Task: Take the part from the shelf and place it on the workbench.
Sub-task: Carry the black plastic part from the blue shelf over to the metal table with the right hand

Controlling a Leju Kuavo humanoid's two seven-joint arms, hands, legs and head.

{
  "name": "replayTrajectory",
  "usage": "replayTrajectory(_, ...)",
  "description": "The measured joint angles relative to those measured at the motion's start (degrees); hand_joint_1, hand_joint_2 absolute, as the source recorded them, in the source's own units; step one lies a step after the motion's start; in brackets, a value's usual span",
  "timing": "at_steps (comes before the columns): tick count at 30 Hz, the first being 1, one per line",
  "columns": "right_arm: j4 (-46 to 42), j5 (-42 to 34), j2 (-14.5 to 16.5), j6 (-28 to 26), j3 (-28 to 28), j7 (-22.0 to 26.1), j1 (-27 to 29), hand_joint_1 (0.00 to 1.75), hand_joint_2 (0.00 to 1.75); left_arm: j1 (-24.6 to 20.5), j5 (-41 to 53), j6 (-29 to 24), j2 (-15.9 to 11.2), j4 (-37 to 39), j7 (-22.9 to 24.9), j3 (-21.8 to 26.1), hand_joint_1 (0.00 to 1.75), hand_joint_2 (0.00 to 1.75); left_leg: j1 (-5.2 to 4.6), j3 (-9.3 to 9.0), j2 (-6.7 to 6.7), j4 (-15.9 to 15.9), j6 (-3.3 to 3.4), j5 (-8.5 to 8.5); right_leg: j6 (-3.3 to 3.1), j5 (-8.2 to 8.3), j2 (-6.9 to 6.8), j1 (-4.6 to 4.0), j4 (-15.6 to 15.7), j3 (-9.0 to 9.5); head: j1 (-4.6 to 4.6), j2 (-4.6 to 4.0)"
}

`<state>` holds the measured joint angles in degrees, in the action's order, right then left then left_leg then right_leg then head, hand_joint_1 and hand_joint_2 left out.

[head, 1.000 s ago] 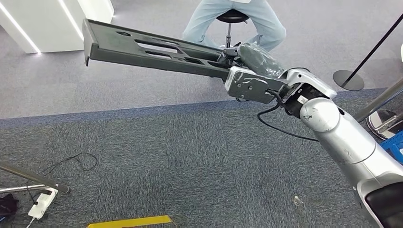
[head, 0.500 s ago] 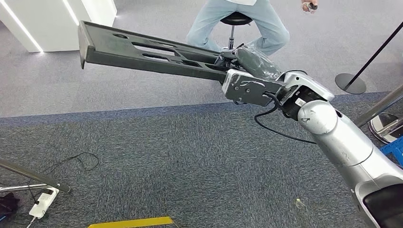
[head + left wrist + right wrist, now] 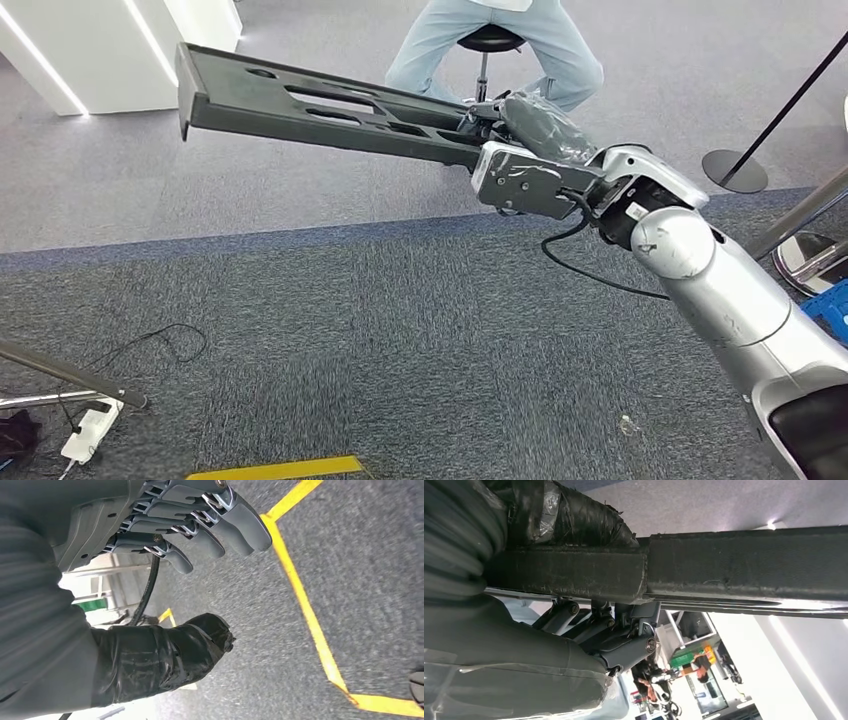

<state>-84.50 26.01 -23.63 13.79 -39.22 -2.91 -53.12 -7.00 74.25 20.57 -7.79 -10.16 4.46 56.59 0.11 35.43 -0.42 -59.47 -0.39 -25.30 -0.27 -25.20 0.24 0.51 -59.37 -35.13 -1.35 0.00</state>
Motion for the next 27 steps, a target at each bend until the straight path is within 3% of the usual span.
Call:
replayTrajectory(3,0.0,0.0,0.0,0.0,0.0,0.0,0.0,1.75,1.75,0.0,0.0,0.0,0.0,0.0,0.0,0.0,0.00,1.75,-0.27,-0.31,0.01,1.1,0.81,0.17,0.84,0.11,0.03,0.13,0.3,-0.13,0.03,0.00)
replayTrajectory(5,0.0,0.0,0.0,0.0,0.0,0.0,0.0,1.75,1.75,0.0,0.0,0.0,-0.1,0.0,0.0,0.0,0.00,1.75,-0.14,-0.60,0.10,1.8,1.54,0.62,1.21,-1.39,0.01,0.17,-1.6,-0.99,0.10,0.00)
replayTrajectory(8,0.0,0.0,0.0,0.0,0.0,0.0,0.1,1.75,1.75,0.0,0.0,0.0,-0.1,0.0,0.0,0.0,0.00,1.75,-0.18,-0.66,0.13,2.1,2.20,0.76,1.32,-6.44,0.00,0.03,-11.6,-5.52,0.21,0.00)
replayTrajectory(9,0.1,0.0,0.0,0.0,0.0,0.0,0.2,1.75,1.75,0.0,0.0,0.0,-0.1,0.0,0.0,0.0,0.00,1.75,-0.22,-0.64,0.13,2.0,2.28,0.70,1.34,-7.15,-0.01,0.02,-14.3,-6.78,0.20,0.00)
replayTrajectory(10,0.1,0.0,0.0,0.0,0.0,0.0,0.4,1.75,1.75,0.0,0.0,0.0,-0.1,0.0,0.0,0.0,0.00,1.75,-0.23,-0.62,0.12,1.9,2.33,0.60,1.36,-6.82,-0.02,0.04,-15.0,-7.18,0.21,0.00)
replayTrajectory(11,0.1,0.0,0.0,0.0,0.0,0.0,0.4,1.75,1.75,0.0,0.0,0.0,-0.1,0.0,0.0,0.0,0.00,1.75,-0.21,-0.63,0.10,1.7,2.30,0.48,1.37,-5.47,-0.03,0.08,-13.5,-6.49,0.21,0.00)
replayTrajectory(13,0.1,0.0,0.0,0.0,0.0,0.0,0.3,1.75,1.75,0.0,0.0,0.0,-0.1,0.0,0.0,0.0,0.00,1.75,-0.18,-0.58,0.04,1.0,1.99,0.01,1.34,-1.98,-0.05,0.13,-6.7,-3.08,0.22,0.00)
replayTrajectory(15,0.0,0.0,0.0,0.0,0.0,0.0,0.2,1.75,1.75,0.0,0.0,0.0,-0.1,0.0,0.0,0.0,0.00,1.75,-0.32,-0.23,-0.02,0.3,1.49,-0.36,1.18,-0.54,0.03,0.06,-1.6,-0.55,0.16,0.00)
replayTrajectory(18,0.0,0.0,0.0,0.0,0.0,0.0,0.3,1.75,1.75,0.0,0.0,0.0,-0.1,0.0,0.0,0.0,0.00,1.75,-0.40,0.14,-0.04,0.1,0.89,-0.38,0.61,-0.57,0.11,-0.05,-0.7,-0.22,0.19,0.00)
replayTrajectory(20,0.0,0.0,0.0,0.0,0.0,0.0,0.2,1.75,1.75,0.0,0.0,0.0,-0.1,0.0,0.0,0.0,0.00,1.75,-0.28,0.91,0.02,-1.8,0.34,-1.71,0.02,-0.39,0.03,0.16,-0.3,0.02,0.06,0.00)
replayTrajectory(23,0.0,0.0,0.0,0.0,0.0,0.0,0.2,1.75,1.75,0.0,0.0,0.0,-0.1,0.0,0.0,0.0,0.00,1.75,-0.01,5.40,0.11,-11.4,-0.54,-6.35,-0.53,-0.42,-0.04,0.16,-0.2,0.20,-0.11,0.00)
replayTrajectory(24,0.0,0.0,0.0,0.0,0.0,0.0,0.2,1.75,1.75,0.0,0.0,0.0,-0.1,0.0,0.0,0.0,0.00,1.75,0.05,6.87,0.11,-14.3,-0.66,-7.17,-0.58,-0.45,-0.04,0.09,-0.2,0.21,-0.10,0.00)
replayTrajectory(25,0.0,0.0,0.0,0.0,0.0,0.0,0.3,1.75,1.75,0.0,0.0,0.0,-0.1,0.0,0.0,0.0,0.00,1.75,0.07,7.51,0.11,-15.4,-0.67,-6.99,-0.61,-0.48,-0.04,0.02,-0.2,0.22,-0.10,0.00)
replayTrajectory(26,0.0,0.0,0.0,0.0,0.0,0.0,0.3,1.75,1.75,0.1,0.0,0.1,0.0,0.0,0.0,0.0,0.00,1.75,0.08,7.07,0.10,-14.3,-0.58,-5.80,-0.62,-0.49,-0.02,-0.02,-0.2,0.26,-0.10,0.00)
replayTrajectory(27,0.0,0.0,0.0,0.0,0.0,0.0,0.2,1.75,1.75,0.1,0.0,0.1,0.0,0.1,0.0,0.0,0.00,1.75,0.07,5.59,0.10,-11.1,-0.41,-3.82,-0.61,-0.52,0.00,-0.05,-0.2,0.34,-0.10,0.00)
